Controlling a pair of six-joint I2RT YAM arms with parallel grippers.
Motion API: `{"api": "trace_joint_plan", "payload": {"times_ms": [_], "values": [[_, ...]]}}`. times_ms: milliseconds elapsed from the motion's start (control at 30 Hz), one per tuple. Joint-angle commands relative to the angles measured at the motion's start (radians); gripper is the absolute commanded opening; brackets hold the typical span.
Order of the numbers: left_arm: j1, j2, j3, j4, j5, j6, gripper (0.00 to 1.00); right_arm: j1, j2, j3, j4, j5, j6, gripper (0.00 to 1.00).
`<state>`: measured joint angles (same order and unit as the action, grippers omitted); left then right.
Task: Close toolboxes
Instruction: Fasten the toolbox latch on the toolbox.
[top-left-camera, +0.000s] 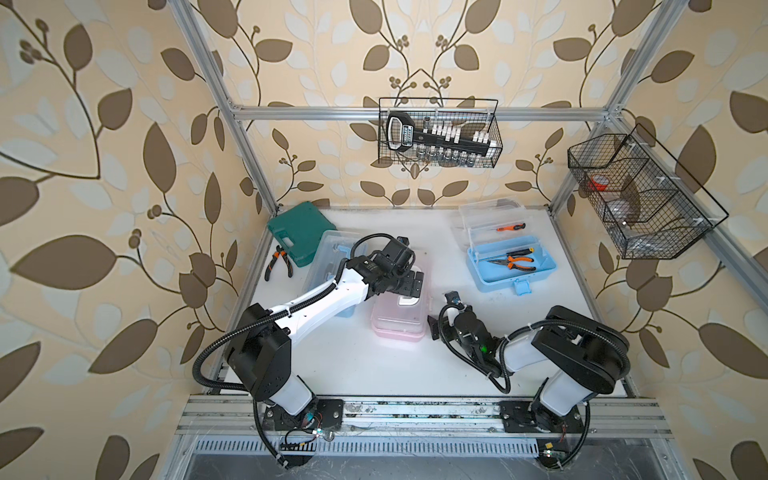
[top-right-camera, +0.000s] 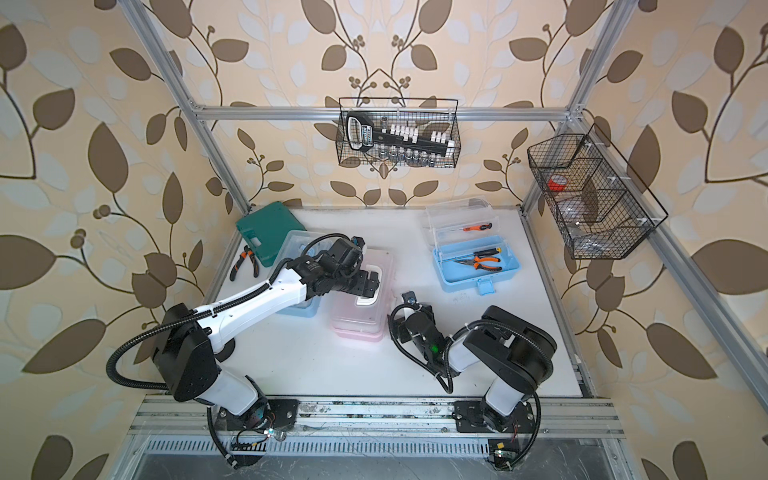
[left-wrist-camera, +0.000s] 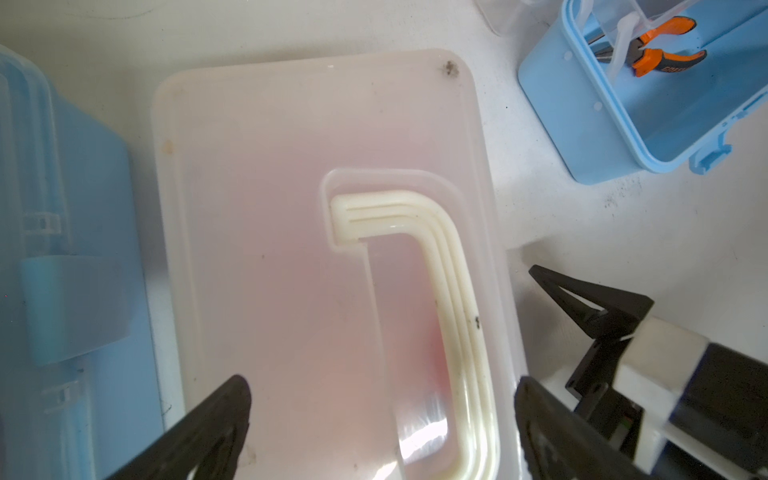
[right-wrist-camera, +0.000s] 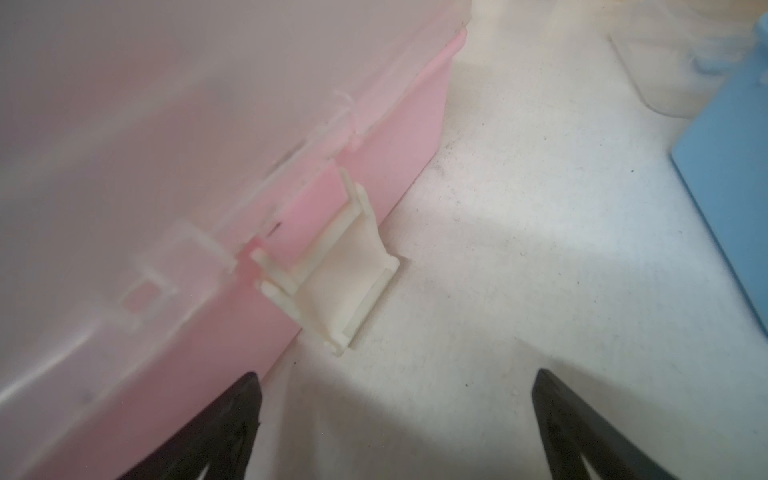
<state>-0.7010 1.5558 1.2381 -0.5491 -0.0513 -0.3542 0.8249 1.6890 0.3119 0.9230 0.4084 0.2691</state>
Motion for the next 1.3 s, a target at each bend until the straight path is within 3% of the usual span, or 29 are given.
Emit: {"api": "trace_joint_plan", "payload": {"times_ms": [0, 233, 767, 1100, 1267], "values": [[0.0, 0.062, -0.044, -0.133, 0.072, -0.024, 0.99, 0.007, 0.054, 0.022, 0.131, 0.062, -0.018, 0.99], [-0.001, 0.067, -0.045, -0.147, 0.061, -0.025, 0.99, -0.002, 0.112, 0.031, 0.194, 0.152, 0.004, 0.99], [0.001, 0.07, -0.054, -0.138, 0.055, -0.025, 0.99, -0.062, -0.031, -0.016, 0.152, 0.181, -0.032, 0.99], [0.002, 0.063, -0.062, -0.134, 0.053, -0.023, 0.99, 0.027, 0.075, -0.031, 0.246, 0.047, -0.11, 0.99], [0.003, 0.063, -0.06, -0.135, 0.055, -0.019, 0.99, 0.039, 0.135, 0.001, 0.281, 0.092, -0.108, 0.99]]}}
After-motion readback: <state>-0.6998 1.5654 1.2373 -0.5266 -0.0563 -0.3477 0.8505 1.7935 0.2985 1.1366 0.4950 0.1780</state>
